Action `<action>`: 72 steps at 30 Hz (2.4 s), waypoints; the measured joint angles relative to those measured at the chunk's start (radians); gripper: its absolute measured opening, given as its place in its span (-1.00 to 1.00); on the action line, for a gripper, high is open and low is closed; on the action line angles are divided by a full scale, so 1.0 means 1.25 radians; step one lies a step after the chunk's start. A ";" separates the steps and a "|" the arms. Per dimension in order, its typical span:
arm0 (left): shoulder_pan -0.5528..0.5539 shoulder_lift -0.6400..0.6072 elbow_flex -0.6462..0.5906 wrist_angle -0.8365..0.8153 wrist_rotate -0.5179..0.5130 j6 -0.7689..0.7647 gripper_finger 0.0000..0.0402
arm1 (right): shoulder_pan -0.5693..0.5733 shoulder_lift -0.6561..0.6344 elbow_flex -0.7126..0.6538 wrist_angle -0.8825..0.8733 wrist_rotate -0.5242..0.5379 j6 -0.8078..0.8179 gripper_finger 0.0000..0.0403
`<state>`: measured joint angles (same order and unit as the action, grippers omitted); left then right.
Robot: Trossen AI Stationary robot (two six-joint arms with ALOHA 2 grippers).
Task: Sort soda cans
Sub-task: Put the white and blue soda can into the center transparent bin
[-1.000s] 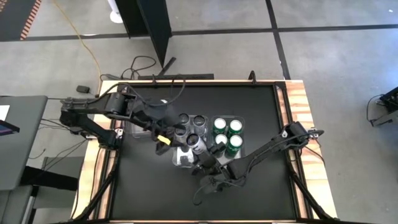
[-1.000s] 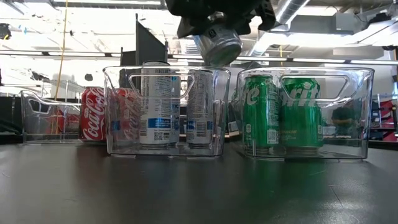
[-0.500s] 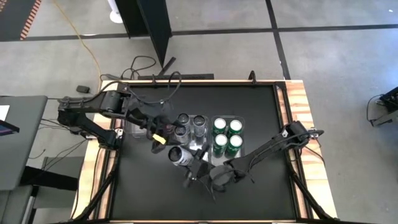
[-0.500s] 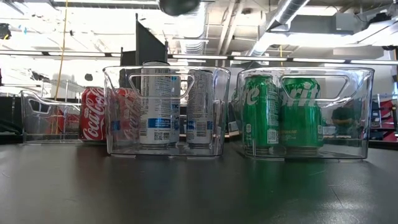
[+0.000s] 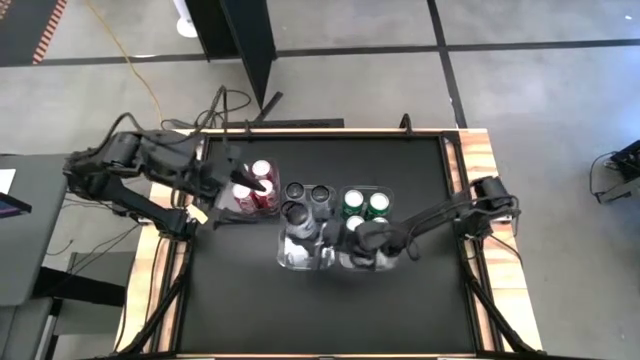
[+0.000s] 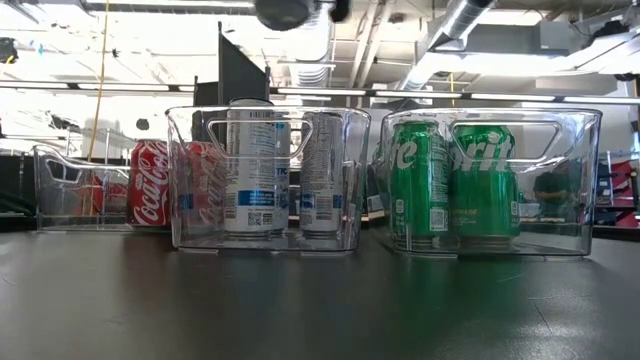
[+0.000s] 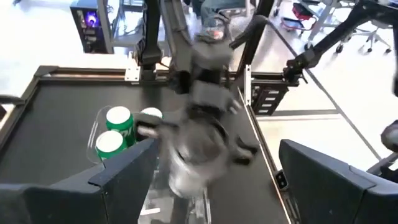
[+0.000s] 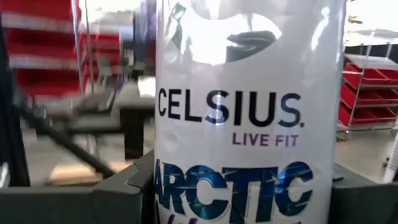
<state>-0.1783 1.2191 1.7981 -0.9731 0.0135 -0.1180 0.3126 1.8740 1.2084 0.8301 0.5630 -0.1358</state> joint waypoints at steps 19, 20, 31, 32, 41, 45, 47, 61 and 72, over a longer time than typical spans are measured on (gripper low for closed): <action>0.050 0.197 -0.001 -0.105 0.020 0.166 0.65 | -0.037 -0.034 -0.163 0.079 -0.137 0.109 0.22; 0.053 0.202 -0.001 -0.104 0.024 0.170 0.65 | -0.037 -0.034 -0.163 0.070 -0.138 0.109 0.22; 0.092 0.271 0.000 -0.090 0.079 0.172 0.70 | -0.038 -0.034 -0.164 0.058 -0.138 0.097 0.22; 0.095 0.277 0.000 -0.088 0.079 0.174 0.70 | -0.039 -0.034 -0.164 0.056 -0.137 0.097 0.22; 0.104 0.311 0.000 -0.065 0.078 0.181 0.51 | -0.049 -0.034 -0.173 0.053 -0.133 0.104 0.22; 0.106 0.310 0.000 -0.063 0.078 0.193 0.21 | -0.055 -0.034 -0.176 0.057 -0.132 0.105 0.22; 0.107 0.310 0.000 -0.064 0.076 0.200 0.21 | -0.057 -0.034 -0.176 0.056 -0.132 0.101 0.22; 0.107 0.313 0.022 -0.064 0.079 0.222 0.21 | -0.032 -0.061 -0.173 -0.046 -0.098 0.107 0.54; 0.118 0.310 0.064 -0.077 0.084 0.211 0.21 | 0.029 -0.215 -0.177 -0.390 0.022 0.182 0.50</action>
<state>-0.0314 1.6071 1.8783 -1.0695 0.1185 0.1462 0.3484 1.6047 0.9874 0.3425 0.5900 0.0917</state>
